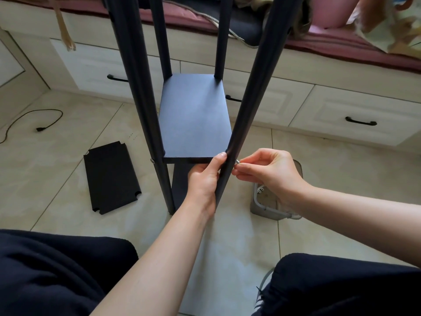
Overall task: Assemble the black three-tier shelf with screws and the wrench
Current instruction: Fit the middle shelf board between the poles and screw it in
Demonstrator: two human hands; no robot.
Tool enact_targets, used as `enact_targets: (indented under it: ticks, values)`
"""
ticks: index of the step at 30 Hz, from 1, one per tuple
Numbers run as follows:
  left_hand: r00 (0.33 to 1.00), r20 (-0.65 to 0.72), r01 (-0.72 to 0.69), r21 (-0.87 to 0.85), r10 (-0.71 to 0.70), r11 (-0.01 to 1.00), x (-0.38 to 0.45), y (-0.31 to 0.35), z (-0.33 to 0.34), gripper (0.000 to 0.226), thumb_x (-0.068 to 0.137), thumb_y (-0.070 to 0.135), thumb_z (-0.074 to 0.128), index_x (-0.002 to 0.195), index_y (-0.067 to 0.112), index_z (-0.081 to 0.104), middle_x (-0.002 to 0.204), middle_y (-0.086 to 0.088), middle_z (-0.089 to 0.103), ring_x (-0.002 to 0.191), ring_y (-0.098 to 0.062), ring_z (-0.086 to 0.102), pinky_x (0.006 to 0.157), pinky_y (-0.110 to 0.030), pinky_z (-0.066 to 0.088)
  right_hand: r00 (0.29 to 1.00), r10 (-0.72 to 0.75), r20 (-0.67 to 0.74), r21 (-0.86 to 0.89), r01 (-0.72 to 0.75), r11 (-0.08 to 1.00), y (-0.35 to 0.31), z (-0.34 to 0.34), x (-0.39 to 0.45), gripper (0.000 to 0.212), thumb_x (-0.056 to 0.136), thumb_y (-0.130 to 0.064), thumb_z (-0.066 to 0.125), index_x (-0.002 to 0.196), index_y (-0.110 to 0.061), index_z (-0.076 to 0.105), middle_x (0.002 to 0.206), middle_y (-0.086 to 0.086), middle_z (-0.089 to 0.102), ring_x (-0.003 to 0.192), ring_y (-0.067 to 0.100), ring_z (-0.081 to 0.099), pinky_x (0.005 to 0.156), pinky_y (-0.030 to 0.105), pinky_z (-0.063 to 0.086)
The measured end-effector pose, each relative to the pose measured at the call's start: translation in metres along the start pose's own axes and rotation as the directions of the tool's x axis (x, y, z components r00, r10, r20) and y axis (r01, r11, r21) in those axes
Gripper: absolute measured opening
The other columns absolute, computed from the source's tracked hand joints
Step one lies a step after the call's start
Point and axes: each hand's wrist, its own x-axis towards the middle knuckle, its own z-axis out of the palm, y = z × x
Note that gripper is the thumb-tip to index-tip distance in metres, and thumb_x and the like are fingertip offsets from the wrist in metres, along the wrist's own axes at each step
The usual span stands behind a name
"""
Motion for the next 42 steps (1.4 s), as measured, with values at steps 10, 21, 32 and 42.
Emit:
enact_targets:
  ticks: [10,21,32,42]
  values:
    - [0.999,0.041,0.002,-0.011,-0.001,1.000,0.002,-0.001,-0.003,0.019,0.097,0.014,0.061,0.086,0.008,0.075,0.084,-0.008,0.077,0.077,-0.014,0.074,0.065,-0.018,0.055,0.964,0.226,0.139,0.179,-0.249,0.952,-0.001,-0.009,0.008,0.014,0.078,0.000,0.077,0.087,0.004,0.067,0.094,0.025,0.073,0.091,0.030,0.074,0.073,0.026,0.059]
    - [1.000,0.021,-0.004,-0.003,0.004,1.000,0.002,-0.002,0.000,0.018,0.097,0.013,0.062,0.086,0.009,0.075,0.085,-0.005,0.077,0.078,-0.012,0.074,0.065,-0.017,0.054,0.992,0.100,0.081,-0.025,-0.098,0.995,-0.007,-0.003,0.011,0.011,0.080,0.001,0.077,0.083,0.002,0.066,0.081,0.023,0.074,0.080,0.030,0.075,0.069,0.028,0.060]
    - [1.000,0.012,-0.002,0.020,0.001,1.000,0.002,-0.002,-0.001,0.027,0.096,0.018,0.065,0.073,0.017,0.080,0.087,-0.007,0.077,0.079,-0.016,0.074,0.066,-0.020,0.056,0.979,0.105,0.175,-0.245,-0.060,0.968,-0.013,-0.012,0.013,0.019,0.083,-0.006,0.077,0.090,0.008,0.066,0.077,0.019,0.074,0.076,0.030,0.075,0.064,0.029,0.060]
    - [1.000,-0.011,0.015,0.010,-0.014,1.000,0.005,-0.003,-0.004,0.013,0.095,0.019,0.066,0.089,0.012,0.074,0.089,-0.005,0.077,0.080,-0.012,0.074,0.063,-0.016,0.054,0.975,0.042,0.217,-0.275,0.020,0.961,-0.017,-0.016,0.020,0.009,0.088,-0.002,0.070,0.091,0.007,0.069,0.080,0.020,0.074,0.076,0.030,0.075,0.065,0.028,0.060]
